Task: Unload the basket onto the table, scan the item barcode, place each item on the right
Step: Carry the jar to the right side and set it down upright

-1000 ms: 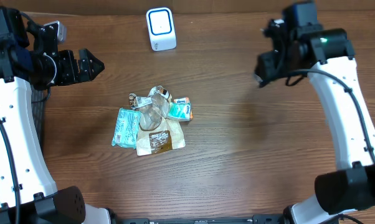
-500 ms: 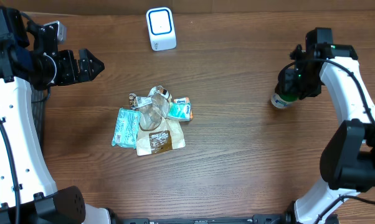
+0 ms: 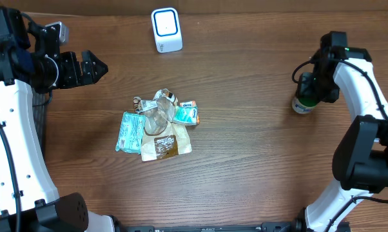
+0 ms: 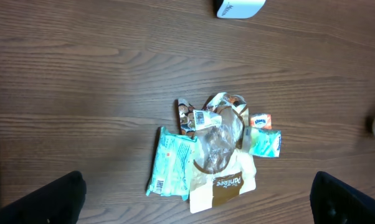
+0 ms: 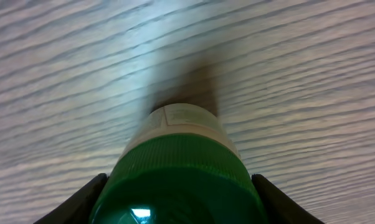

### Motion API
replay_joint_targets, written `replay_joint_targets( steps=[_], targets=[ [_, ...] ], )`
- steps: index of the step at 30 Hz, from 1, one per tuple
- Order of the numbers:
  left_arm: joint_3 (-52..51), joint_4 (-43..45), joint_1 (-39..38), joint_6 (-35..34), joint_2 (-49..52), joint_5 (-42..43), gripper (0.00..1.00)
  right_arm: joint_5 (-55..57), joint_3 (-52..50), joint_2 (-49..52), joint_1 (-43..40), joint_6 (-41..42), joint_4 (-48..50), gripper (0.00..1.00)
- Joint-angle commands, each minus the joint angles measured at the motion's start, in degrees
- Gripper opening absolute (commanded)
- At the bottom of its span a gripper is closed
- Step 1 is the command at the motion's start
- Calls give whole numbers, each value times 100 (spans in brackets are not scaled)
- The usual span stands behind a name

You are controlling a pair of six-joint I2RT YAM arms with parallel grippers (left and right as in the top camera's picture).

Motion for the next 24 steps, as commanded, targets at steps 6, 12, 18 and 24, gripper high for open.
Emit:
replay_joint_targets(
  steps=[6, 12, 18, 24],
  targets=[
    [28, -2, -44, 129, -63, -24, 99, 140, 15, -4, -179, 234, 87, 27],
    [28, -2, -42, 129, -63, -22, 100, 181, 15, -4, -179, 234, 81, 33],
    [28, 0, -42, 129, -63, -24, 100, 181, 7, -2, -179, 232, 81, 34],
    [28, -2, -42, 129, -63, -24, 99, 181, 7, 90, -179, 232, 101, 34]
  ],
)
